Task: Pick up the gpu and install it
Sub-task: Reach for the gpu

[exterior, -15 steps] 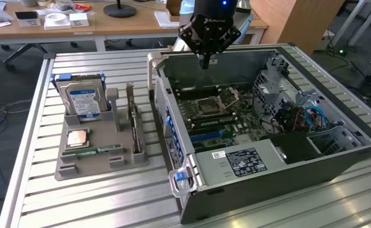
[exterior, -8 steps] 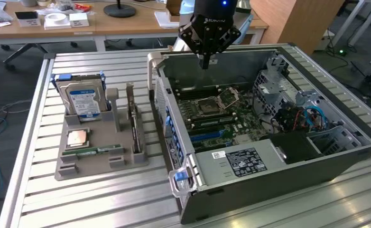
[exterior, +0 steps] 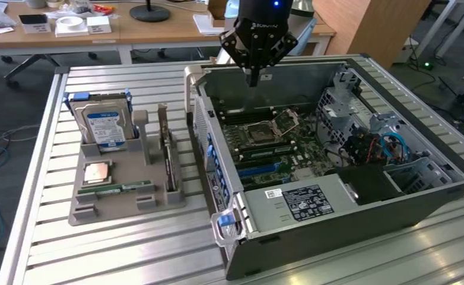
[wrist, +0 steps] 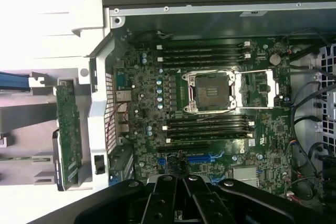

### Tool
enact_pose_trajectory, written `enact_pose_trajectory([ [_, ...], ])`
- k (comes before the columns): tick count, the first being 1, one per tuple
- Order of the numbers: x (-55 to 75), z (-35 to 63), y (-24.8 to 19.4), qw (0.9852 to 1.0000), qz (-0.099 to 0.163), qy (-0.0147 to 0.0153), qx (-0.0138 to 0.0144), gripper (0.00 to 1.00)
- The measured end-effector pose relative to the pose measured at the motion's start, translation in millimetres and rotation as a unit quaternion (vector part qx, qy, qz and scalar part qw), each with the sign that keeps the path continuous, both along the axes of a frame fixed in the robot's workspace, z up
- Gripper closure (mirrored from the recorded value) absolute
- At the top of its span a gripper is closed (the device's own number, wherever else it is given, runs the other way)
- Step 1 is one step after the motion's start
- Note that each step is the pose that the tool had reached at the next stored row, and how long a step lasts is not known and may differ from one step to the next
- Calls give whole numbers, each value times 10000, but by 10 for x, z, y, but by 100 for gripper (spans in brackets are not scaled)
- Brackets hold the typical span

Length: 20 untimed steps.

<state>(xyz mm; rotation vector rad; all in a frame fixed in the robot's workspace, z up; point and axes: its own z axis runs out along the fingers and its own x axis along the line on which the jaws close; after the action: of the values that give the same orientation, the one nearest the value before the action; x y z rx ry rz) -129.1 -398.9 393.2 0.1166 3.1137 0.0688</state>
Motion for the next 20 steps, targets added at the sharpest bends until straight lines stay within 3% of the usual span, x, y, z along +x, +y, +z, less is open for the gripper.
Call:
enact_pose_trajectory([
  [20,-534,-4,15,10000,-5,0,0,89],
])
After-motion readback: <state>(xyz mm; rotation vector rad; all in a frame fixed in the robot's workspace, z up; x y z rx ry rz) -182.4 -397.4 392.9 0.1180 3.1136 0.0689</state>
